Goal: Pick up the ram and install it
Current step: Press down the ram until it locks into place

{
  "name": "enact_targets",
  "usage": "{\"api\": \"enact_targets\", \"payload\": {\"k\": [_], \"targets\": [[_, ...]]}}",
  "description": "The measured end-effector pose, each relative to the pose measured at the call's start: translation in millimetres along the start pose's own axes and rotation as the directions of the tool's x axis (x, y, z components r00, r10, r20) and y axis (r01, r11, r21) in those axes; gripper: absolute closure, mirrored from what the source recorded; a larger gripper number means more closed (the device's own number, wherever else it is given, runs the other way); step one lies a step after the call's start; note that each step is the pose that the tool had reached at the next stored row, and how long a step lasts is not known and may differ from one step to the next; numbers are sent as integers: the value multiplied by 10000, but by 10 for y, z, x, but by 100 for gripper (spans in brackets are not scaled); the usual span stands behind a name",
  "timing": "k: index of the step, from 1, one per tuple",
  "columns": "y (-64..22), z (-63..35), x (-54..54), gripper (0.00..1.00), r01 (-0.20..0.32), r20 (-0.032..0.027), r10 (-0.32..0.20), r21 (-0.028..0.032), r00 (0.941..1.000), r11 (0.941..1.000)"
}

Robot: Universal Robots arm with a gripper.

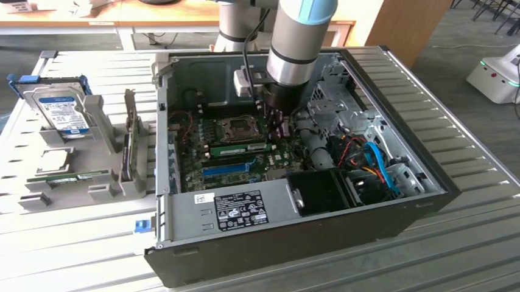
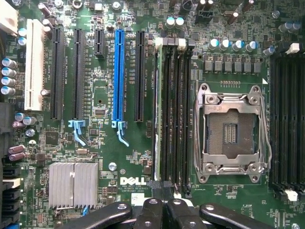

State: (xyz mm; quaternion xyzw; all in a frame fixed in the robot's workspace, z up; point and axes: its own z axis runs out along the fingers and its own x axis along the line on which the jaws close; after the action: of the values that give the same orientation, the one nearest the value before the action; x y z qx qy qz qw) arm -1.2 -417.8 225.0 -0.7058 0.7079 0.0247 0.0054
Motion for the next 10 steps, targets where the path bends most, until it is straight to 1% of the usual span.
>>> {"api": "enact_targets", "payload": {"k": [10], "targets": [[0,10,1,89,0,1,0,0,10000,10000]]}}
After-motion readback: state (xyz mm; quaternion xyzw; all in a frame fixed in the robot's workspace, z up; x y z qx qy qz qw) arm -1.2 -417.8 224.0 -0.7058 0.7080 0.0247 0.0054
